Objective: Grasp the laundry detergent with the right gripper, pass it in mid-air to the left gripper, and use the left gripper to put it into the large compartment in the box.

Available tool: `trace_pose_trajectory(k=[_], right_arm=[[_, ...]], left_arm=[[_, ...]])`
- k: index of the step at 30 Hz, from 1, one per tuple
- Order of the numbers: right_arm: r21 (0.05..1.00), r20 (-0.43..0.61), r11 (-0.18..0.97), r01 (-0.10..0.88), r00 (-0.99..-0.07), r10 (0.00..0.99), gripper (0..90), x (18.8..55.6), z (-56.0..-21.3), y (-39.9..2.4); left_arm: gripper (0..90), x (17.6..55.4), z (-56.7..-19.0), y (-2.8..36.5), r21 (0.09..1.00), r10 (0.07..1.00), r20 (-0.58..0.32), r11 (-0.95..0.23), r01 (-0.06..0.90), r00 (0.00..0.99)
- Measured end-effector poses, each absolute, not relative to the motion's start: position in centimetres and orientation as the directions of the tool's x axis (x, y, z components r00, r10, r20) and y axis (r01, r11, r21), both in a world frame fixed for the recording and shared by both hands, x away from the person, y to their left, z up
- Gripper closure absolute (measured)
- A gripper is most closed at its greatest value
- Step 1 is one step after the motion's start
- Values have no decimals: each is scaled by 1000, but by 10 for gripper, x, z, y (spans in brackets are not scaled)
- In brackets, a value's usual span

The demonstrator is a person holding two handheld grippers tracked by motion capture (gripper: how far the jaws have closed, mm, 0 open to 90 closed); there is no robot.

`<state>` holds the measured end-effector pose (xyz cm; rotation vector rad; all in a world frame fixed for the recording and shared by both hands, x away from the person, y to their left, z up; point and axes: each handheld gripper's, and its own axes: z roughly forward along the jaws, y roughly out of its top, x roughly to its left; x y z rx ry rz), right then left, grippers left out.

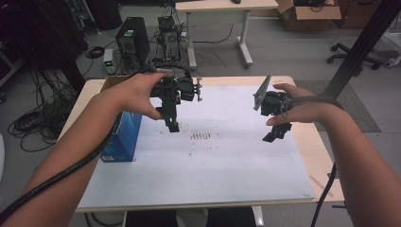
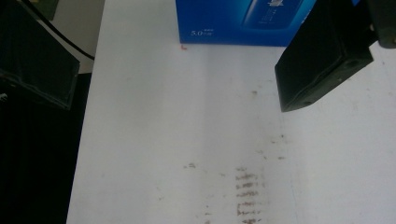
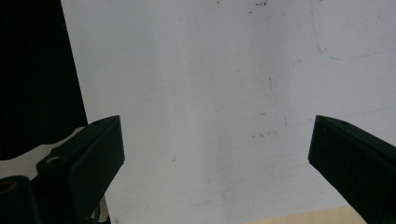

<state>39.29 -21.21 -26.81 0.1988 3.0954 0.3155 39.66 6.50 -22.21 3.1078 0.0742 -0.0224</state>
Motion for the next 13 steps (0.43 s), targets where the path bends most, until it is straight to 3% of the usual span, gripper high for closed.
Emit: trace_pose_trajectory(k=[13], right_arm=[[212, -17, 969, 125, -991, 131, 39, 389, -269, -211]], left_arm=[[2, 392, -222, 63, 58, 66, -16, -996, 67, 998]])
